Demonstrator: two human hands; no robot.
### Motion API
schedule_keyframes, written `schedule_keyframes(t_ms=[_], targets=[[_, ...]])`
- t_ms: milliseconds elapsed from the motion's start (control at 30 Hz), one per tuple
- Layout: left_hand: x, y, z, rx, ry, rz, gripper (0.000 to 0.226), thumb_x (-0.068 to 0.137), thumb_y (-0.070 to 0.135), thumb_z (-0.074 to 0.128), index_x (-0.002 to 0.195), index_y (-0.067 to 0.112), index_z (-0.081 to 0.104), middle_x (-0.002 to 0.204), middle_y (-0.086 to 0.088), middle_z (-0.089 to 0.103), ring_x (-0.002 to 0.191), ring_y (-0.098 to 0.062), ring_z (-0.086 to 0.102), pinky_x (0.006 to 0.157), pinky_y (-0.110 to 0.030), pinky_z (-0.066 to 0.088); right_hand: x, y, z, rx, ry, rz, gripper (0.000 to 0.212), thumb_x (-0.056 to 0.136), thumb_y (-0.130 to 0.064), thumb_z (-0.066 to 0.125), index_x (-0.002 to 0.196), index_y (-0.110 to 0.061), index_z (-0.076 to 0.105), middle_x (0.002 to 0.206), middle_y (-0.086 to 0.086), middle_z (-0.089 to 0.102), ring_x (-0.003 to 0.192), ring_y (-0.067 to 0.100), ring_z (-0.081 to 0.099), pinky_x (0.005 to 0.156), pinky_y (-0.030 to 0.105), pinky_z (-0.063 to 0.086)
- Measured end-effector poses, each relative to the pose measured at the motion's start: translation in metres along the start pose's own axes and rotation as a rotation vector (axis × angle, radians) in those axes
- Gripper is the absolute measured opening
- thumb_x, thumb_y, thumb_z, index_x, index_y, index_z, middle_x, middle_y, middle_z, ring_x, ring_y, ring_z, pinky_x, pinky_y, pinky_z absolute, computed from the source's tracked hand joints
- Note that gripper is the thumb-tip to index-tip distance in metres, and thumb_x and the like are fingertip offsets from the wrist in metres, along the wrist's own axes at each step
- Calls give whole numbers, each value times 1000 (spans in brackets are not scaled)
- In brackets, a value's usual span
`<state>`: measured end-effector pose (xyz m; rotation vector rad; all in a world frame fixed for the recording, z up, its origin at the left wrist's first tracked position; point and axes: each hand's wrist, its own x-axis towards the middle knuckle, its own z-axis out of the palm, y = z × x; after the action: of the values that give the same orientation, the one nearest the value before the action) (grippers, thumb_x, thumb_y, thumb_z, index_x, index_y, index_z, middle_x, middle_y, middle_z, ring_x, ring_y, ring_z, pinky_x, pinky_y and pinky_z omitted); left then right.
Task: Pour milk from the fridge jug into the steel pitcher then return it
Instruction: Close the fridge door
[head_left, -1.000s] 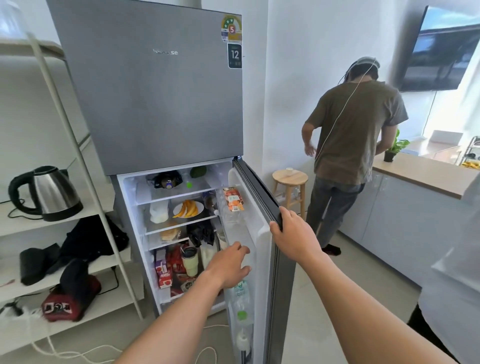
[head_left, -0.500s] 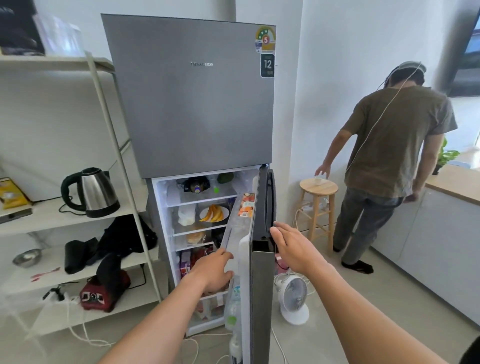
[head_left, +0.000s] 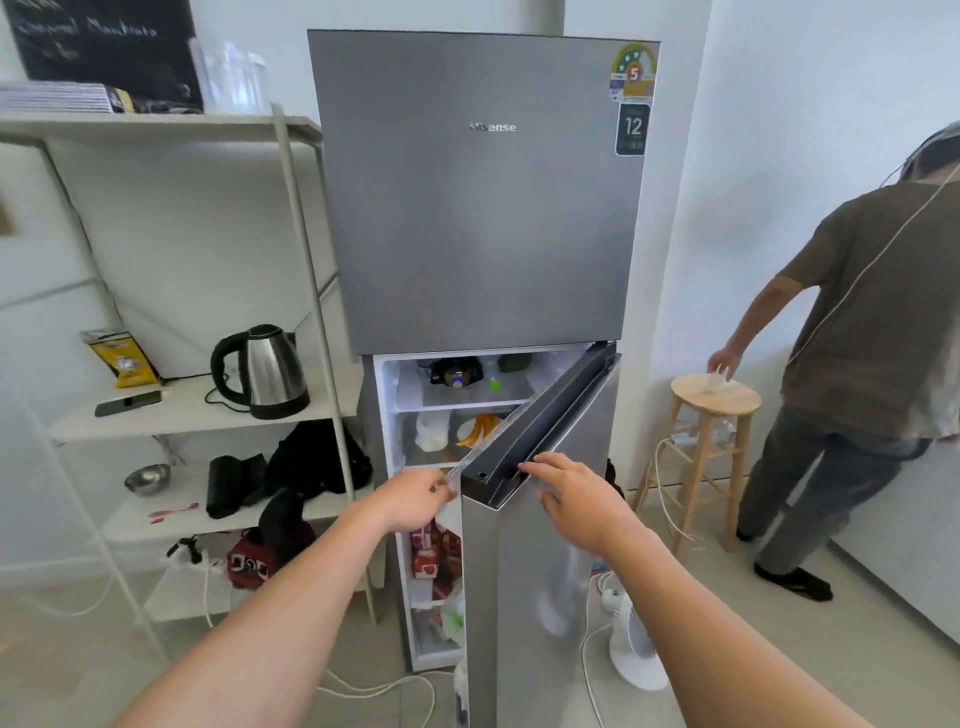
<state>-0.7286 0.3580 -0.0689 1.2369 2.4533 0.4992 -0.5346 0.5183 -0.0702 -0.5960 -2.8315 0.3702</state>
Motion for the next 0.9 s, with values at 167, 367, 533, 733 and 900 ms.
schedule_keyframes(t_ms=[167,367,533,733,900], targets=[[1,-6,-33,-125,188,-1,42,105,45,29,117,18,59,113,-3,65,96,-18,61,84,-35,49,30,-9,12,-56,-3,-52,51,101,-19,40,147,-40,33,158,-2,23,144,23,20,112,41,31],[13,-9,-61,-114,247,53,66,93,61,52,145,23,42,141,5,50,127,-13,49,98,-29,39,67,-16,22,2,-68,-85,54,102,-24,42,150,-40,25,161,-5,16,148,20,18,116,43,28],[36,-20,-75,105,281,81,78,87,58,64,150,24,34,151,3,38,141,-18,35,115,-44,32,96,-16,29,-65,-38,-76,55,102,-29,41,152,-40,20,163,-3,7,149,22,7,116,43,26],[72,-49,-95,219,352,95,87,84,57,64,154,23,24,155,2,31,146,-20,25,117,-41,25,139,-28,38,-76,-66,-82,64,97,-17,42,151,-40,17,163,-1,3,150,24,-8,116,41,20],[100,-77,-113,289,397,85,95,82,59,67,156,26,17,162,1,20,152,-19,9,120,-41,12,176,-36,41,-60,-90,-95,62,97,-21,42,152,-34,19,160,-1,17,151,19,0,118,37,15]])
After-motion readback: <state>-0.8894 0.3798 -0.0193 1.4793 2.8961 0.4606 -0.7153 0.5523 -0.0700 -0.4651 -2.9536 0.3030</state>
